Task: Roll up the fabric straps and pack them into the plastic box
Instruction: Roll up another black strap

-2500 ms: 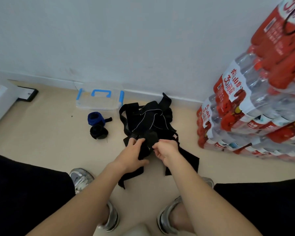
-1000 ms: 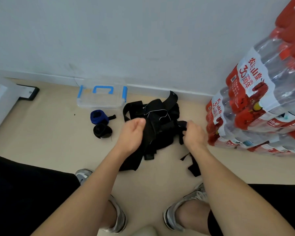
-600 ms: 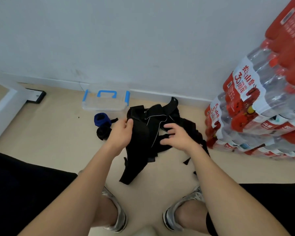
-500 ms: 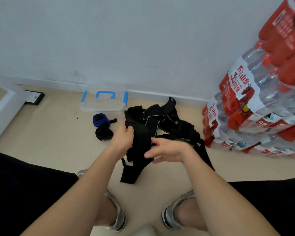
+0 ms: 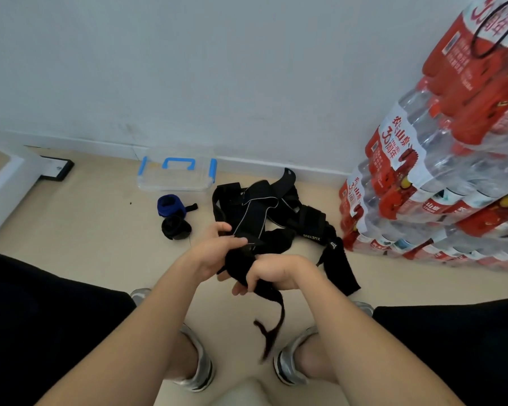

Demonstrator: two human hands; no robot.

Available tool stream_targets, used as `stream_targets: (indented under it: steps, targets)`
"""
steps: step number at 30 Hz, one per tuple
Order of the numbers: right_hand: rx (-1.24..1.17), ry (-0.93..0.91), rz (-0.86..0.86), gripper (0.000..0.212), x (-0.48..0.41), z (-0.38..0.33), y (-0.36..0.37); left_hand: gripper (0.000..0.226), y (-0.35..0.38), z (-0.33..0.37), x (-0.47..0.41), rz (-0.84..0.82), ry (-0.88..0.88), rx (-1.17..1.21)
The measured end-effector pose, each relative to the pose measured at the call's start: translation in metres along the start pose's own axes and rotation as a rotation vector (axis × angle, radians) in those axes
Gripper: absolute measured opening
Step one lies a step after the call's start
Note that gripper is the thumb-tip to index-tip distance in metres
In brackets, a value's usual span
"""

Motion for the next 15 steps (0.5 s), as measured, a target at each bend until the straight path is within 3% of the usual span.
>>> stream_targets:
  steps: [3,5,9,13,15]
  targets:
    - [-0.194,-0.008,-0.019,0.038,0.005,0.018,-0.011,0.033,-0.007,-0.02,-0.006,0.031,-0.052,0.208]
    - [-0.225,0.043,0.03,0.04,0.004,0.034,-0.019,0.027,-0.011,-0.03,-0.01,0.013,-0.086,0.218]
    - [0.091,0.274,0.233,0.057,0.003,0.067,-0.041,0.024,-0.014,-0.039,-0.013,0.044,-0.09,0.069]
    - [0.009,0.204,0.722,0.025,0.013,0.091,-0.093,0.013,-0.009,-0.039,-0.013,0.086,-0.031,-0.278]
    - [-0.013,0.119,1.009,0.023,0.028,0.098,-0.121,0.014,-0.002,-0.038,-0.015,0.068,0.04,-0.371]
Point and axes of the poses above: each hand's wrist, its own x-axis away from the middle knuckle, its own y-axis out of the palm, z = x × y, the point moved 5 cm from there along -x, towards the middle knuckle, and after that the axes turned 2 degrees about -z, right-handed, at the moved point
